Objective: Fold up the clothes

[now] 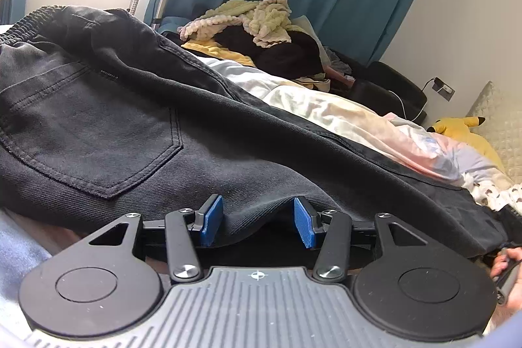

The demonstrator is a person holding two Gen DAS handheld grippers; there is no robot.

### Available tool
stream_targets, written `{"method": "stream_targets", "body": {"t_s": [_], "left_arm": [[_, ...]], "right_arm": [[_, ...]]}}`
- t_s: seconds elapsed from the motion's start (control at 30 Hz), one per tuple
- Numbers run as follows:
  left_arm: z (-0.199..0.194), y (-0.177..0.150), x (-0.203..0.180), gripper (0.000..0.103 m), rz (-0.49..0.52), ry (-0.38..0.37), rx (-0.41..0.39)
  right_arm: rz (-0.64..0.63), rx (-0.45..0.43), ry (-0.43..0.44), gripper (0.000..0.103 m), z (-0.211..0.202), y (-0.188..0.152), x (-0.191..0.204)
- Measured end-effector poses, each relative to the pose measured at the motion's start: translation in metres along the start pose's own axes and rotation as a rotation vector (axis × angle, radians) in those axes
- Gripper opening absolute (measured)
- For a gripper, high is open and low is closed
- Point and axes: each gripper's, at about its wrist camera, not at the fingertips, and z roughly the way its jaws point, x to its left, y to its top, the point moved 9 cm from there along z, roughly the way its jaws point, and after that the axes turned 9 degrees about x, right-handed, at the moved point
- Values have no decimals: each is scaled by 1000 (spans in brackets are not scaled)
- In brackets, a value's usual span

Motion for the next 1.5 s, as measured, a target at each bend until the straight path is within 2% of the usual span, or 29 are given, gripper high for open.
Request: {"method": "stream_targets", "body": {"t_s": [0.07, 0.13, 0.17, 0.23, 0.27, 0.3, 0.4, 0.47, 0.53, 0.6, 0.67, 0.7, 0.8, 0.93, 1.03, 1.13, 1.23, 1.27, 1.4, 1.5], "left_arm": [[-3, 1, -3, 53, 12, -12, -1], [-7, 2, -9, 53, 34, -22, -4], [-10, 5, -14, 53, 58, -15, -7], [-16, 10, -23, 55, 107, -1, -12], [-19, 14, -29, 59, 129, 2, -19], [-21, 22, -37, 63, 147, -5, -34], [-19, 46, -67, 67, 181, -22, -71], [-8, 58, -87, 69, 188, -43, -80], [17, 59, -102, 70, 176, -45, -47], [50, 43, -113, 70, 203, -21, 34], [83, 6, -118, 70, 253, -12, 152], [95, -12, -120, 70, 292, -5, 186], [105, -49, -133, 71, 457, 52, 120], [98, -41, -132, 80, 401, 6, 140], [73, -28, -130, 82, 384, -19, 136], [37, -14, -126, 84, 444, 14, 75], [0, 10, -115, 84, 429, 48, 21], [-13, 17, -108, 84, 393, 47, 8], [-60, 44, -77, 88, 266, 54, -93], [-70, 51, -55, 88, 213, 38, -146]], "right_arm": [[4, 8, 16, 56, 7, 2, -6], [-32, 2, 15, 30, 9, 4, 0], [-44, -13, 9, 10, 6, 7, 4], [-38, -43, 9, 9, -6, 12, 12], [-32, -57, 17, 8, -14, 16, 17], [-24, -71, 36, 8, -21, 20, 22], [-41, -105, 51, 7, -46, 29, 36], [-45, -119, 45, 7, -64, 30, 45], [-44, -130, 46, 7, -84, 30, 46], [-77, -145, 34, 7, -108, 31, 42], [-65, -156, 20, 7, -138, 36, 25], [-55, -164, 11, 7, -154, 39, 16], [-132, -170, -53, 7, -181, 48, -4], [-244, -181, -95, 7, -172, 46, 10], [-339, -208, -96, 8, -173, 27, 47], [-452, -209, -81, 8, -161, 1, 94], [-621, -206, -48, 8, -149, -37, 154], [-680, -205, -38, 8, -146, -53, 173], [-845, -153, 3, 8, -105, -136, 232], [-1001, -39, 31, 8, -61, -235, 254]]}}
